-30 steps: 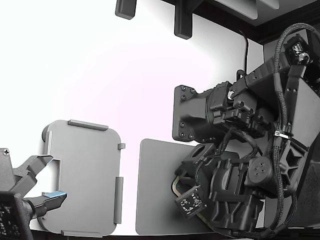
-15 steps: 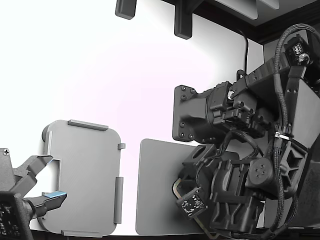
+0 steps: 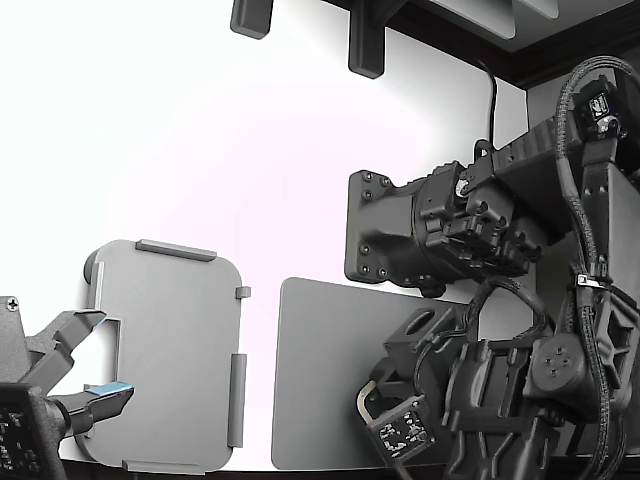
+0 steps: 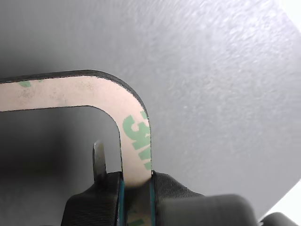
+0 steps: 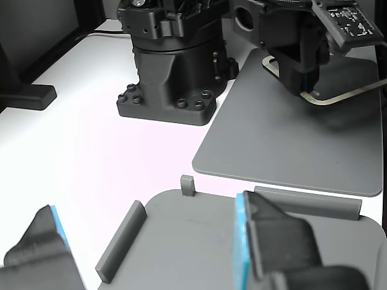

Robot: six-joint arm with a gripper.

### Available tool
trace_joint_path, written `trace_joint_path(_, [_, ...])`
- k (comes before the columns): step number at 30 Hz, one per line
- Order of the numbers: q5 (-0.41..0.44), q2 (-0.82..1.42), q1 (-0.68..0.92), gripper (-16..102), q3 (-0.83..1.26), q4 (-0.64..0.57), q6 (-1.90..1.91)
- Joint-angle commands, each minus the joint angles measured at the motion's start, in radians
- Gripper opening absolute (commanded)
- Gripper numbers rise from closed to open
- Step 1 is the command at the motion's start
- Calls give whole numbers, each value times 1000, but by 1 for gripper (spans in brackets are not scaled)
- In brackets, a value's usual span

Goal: Move top rectangular frame to the holder.

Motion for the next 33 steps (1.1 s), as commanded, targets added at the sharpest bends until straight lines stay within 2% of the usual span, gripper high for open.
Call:
trace_joint_path(1, [18, -11, -37, -11, -138, 25, 5])
trace_joint_path(6, [97, -84, -86, -11, -310, 97, 52])
trace_joint_path(13, [115, -124, -198, -10, -471, 127, 69])
trace_joint_path(19, [55, -190, -379, -10, -572, 129, 5])
trace_joint_path(23, [109, -242, -471, -10, -615, 129, 20])
trace_joint_path(33, [132, -426, -652, -10, -833, 129, -100])
